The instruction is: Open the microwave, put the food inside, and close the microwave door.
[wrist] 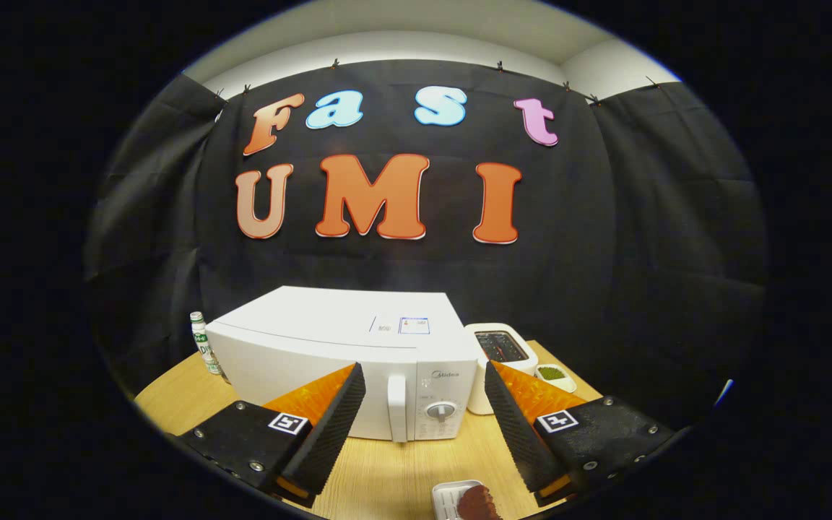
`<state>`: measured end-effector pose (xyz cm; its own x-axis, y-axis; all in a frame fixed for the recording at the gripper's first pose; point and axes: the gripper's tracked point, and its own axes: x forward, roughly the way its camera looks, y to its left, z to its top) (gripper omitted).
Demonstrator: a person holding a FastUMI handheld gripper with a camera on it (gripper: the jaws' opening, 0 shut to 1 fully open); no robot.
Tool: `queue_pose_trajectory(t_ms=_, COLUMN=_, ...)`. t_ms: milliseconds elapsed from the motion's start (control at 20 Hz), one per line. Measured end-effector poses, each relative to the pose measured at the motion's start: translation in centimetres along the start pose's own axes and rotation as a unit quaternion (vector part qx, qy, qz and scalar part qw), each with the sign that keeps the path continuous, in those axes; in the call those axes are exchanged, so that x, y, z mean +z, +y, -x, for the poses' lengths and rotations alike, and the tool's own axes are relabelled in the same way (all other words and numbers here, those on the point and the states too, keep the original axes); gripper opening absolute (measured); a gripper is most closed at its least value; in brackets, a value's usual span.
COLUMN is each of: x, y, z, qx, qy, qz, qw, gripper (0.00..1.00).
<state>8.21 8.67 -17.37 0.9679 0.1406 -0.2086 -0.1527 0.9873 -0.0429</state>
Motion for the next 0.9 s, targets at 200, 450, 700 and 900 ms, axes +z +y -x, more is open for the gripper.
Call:
queue_pose_trajectory(t_ms=200, x=-5.3, y=1.6, z=-3.1, qx=0.021, qy=0.051, qz=0.011, qw=0.998, gripper=0.99)
queue_pose_trajectory(t_ms=450, x=-9.0, y=2.2, z=-5.7, qx=0.031, qy=0.085, qz=0.011, qw=0.996, gripper=0.91)
queue_pose_trajectory(t_ms=700, x=-10.2, y=2.9, z=-7.6, qx=0.045, qy=0.094, qz=-0.008, qw=0.995, gripper=0.74)
queue_pose_trajectory(t_ms=900, x=-11.8, y=3.5, z=-8.7, qx=0.051, qy=0.124, qz=-0.033, qw=0.990, gripper=0.50)
